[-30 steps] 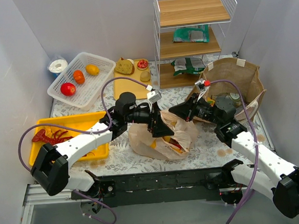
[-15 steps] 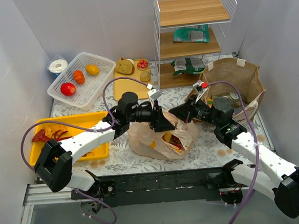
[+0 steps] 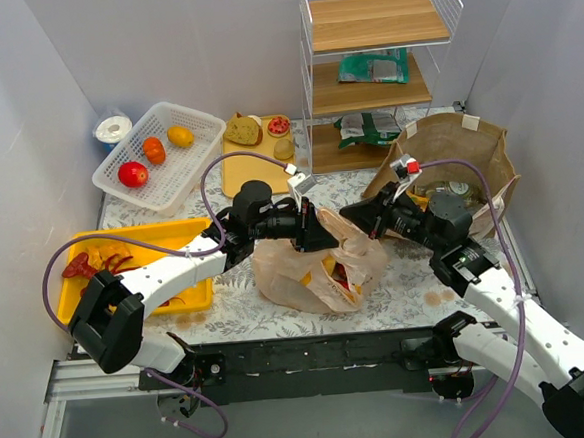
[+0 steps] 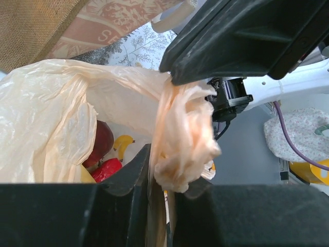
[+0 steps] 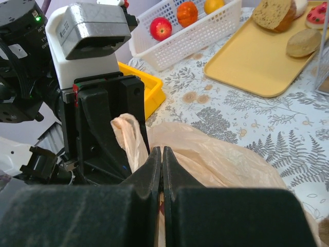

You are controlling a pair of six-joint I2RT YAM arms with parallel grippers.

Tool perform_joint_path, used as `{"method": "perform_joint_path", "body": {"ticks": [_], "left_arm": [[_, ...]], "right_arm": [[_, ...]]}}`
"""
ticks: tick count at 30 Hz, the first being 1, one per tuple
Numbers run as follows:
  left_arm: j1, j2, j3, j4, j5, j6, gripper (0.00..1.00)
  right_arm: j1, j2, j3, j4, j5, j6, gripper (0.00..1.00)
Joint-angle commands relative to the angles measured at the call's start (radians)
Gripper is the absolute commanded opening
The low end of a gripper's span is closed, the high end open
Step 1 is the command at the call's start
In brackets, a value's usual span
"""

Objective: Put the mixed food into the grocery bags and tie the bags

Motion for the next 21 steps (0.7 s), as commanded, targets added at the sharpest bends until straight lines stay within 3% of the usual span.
{"method": "perform_joint_path", "body": {"ticks": [1, 11, 21], "left_arm": [[0.005, -0.015, -0.004, -0.025, -0.026, 0.008, 0.13], [0.007, -0.011, -0.009, -0.045, -0.049, 0.003, 0.04], [0.01, 0.002, -0.006, -0.065, -0.062, -0.006, 0.0]], "right_arm": [[0.004, -0.044, 0.072, -0.032, 0.059, -0.048, 0.01], [0.004, -0.085, 0.106, -0.1, 0.098, -0.081, 0.01], [0.004, -0.114, 0.149, -0.138, 0.09, -0.104, 0.01]]}}
